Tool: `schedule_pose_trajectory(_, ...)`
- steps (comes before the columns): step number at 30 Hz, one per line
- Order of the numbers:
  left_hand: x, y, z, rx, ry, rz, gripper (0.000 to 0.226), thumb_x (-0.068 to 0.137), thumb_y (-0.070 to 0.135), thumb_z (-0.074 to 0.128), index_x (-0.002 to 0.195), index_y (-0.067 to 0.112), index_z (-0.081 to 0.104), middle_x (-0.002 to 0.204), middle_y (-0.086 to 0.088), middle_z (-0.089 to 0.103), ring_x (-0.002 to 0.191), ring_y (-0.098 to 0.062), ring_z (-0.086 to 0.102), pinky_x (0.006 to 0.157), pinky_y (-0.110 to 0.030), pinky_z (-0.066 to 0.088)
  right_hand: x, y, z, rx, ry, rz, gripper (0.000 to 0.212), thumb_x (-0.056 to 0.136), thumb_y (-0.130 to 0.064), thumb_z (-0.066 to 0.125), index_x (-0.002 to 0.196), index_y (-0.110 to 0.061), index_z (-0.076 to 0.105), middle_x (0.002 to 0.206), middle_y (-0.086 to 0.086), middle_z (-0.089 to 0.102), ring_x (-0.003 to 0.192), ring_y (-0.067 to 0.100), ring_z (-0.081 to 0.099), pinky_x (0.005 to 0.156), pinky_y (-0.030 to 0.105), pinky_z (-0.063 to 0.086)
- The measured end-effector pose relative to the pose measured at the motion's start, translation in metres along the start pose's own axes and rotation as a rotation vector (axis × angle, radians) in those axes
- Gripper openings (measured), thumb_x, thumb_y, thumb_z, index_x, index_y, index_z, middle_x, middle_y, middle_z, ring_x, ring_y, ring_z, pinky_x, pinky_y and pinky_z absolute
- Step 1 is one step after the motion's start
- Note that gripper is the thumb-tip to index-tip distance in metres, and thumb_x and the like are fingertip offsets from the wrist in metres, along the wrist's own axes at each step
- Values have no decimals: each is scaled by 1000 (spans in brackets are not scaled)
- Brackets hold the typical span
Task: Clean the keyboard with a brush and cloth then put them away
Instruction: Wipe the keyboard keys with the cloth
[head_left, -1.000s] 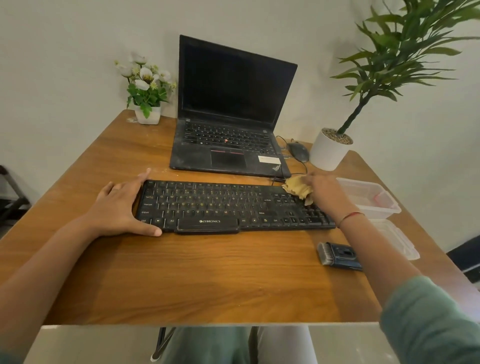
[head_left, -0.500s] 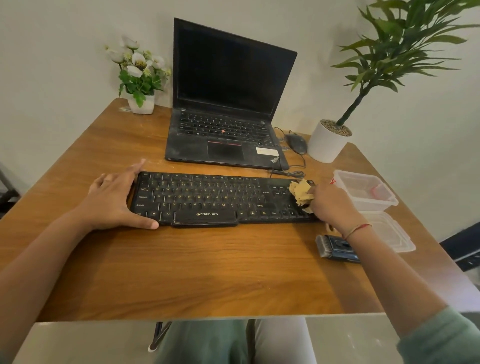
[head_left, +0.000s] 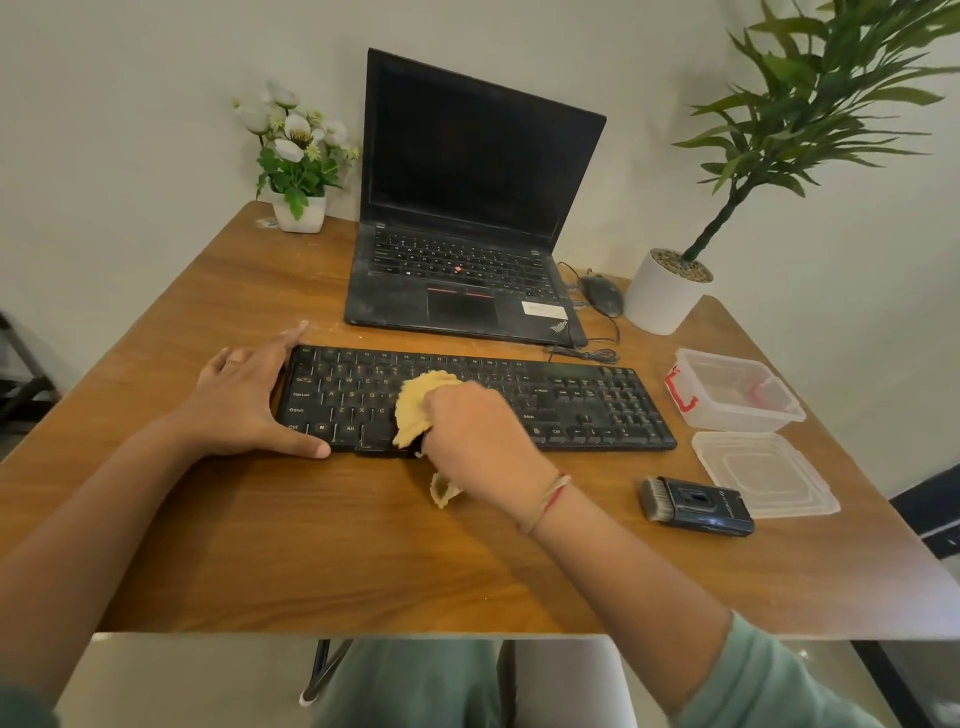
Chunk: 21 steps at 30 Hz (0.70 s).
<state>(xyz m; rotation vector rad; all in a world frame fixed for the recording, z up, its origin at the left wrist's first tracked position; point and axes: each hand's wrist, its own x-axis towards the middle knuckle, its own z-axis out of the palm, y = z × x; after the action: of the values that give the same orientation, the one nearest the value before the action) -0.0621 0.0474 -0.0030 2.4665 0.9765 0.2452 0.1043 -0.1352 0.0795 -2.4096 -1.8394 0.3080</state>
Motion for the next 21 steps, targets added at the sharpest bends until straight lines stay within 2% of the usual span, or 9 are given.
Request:
schedule_pose_trajectory(2,0,0,0,-8,6,3,143,28,88,56,147,39,-6,150,-5,28,137,-29,21,114,-46,4,-1,17,-21,327,-60,66,26,91,-4,43,101,-10,66,86,4,65,77,18,64,64,26,54)
schedule_pose_trajectory(4,-1,1,-1,-10,9,4,142,29,87,57,147,39,-5,150,-5,28,138,-29,20,114,-46,5,-5,48,-40,373,54,139,37,88,2,42,108,-15,67,93,3,68,87,19,64,65,24,51)
schedule_pose_trajectory(6,-2,1,-1,-6,10,7,141,30,86,57,147,39,-6,150,-5,28,138,-28,20,114,-46,5,-11,85,-50,122,262,276,30,89,-3,44,110,-13,63,92,3,64,88,22,62,64,25,46)
schedule_pose_trajectory(8,-2,1,0,-2,11,9,141,30,86,57,147,39,-6,151,-4,27,138,-28,20,114,-46,4,-16,112,-51,-239,364,450,17,92,-9,45,104,-7,58,93,10,62,88,26,61,66,29,42)
schedule_pose_trajectory(10,-1,0,1,2,11,15,141,30,87,57,147,40,-6,152,-4,26,139,-29,19,114,-47,4,-15,117,-42,-371,278,535,13,93,-9,45,98,-6,57,99,13,64,85,26,59,68,30,42)
schedule_pose_trajectory(12,-1,0,0,-6,11,13,141,30,86,57,147,40,-6,152,-4,26,139,-28,19,114,-46,3,-8,104,-26,-321,123,559,11,92,-9,47,91,-10,58,99,11,65,83,24,58,68,31,42)
schedule_pose_trajectory(15,-2,1,1,-3,8,15,140,31,87,57,147,40,-7,152,-4,26,139,-28,19,114,-46,2,-3,67,1,-286,130,491,9,92,-15,51,95,-12,58,92,5,58,91,25,63,69,33,48)
schedule_pose_trajectory(18,-1,-1,1,6,6,23,142,29,91,54,146,40,-8,153,-3,23,139,-28,19,115,-46,2,-5,18,11,-217,124,235,13,93,-21,52,96,-9,57,83,2,57,77,19,59,66,28,50)
schedule_pose_trajectory(21,0,-2,1,10,2,32,144,26,97,48,146,41,-10,153,-3,23,139,-27,19,115,-46,1,-3,-18,6,126,30,-35,15,94,-17,46,92,-10,59,75,-1,56,66,12,57,61,24,52)
